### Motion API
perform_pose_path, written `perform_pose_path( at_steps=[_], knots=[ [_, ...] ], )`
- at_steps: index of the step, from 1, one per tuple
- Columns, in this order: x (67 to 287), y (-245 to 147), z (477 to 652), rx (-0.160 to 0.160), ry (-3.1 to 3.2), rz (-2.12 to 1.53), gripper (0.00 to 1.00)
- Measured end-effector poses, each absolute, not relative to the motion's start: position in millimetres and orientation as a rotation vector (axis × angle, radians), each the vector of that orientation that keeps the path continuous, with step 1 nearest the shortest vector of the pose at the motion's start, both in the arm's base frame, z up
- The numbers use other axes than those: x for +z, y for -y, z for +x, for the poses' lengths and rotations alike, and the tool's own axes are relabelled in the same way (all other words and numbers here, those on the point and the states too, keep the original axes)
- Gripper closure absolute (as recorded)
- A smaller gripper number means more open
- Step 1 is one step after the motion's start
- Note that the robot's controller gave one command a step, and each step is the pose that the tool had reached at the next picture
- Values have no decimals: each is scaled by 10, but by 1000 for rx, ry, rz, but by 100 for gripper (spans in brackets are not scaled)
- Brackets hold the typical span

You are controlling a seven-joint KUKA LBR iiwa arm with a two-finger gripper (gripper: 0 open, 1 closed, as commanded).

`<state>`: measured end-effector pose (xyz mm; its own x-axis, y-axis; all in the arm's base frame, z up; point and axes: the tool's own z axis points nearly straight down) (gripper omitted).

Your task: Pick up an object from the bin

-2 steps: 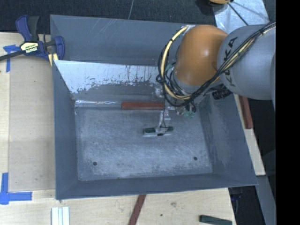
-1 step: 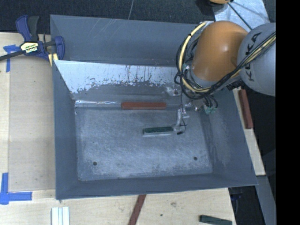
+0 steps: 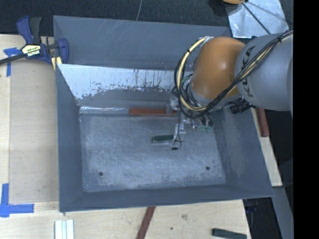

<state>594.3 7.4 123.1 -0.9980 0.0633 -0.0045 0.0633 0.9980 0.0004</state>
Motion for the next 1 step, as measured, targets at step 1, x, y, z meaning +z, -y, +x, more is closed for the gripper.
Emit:
perform_pose_path(
  at_steps=[1],
  knots=[
    [742,-12,5957,0,-3134,-151,0]
  ],
)
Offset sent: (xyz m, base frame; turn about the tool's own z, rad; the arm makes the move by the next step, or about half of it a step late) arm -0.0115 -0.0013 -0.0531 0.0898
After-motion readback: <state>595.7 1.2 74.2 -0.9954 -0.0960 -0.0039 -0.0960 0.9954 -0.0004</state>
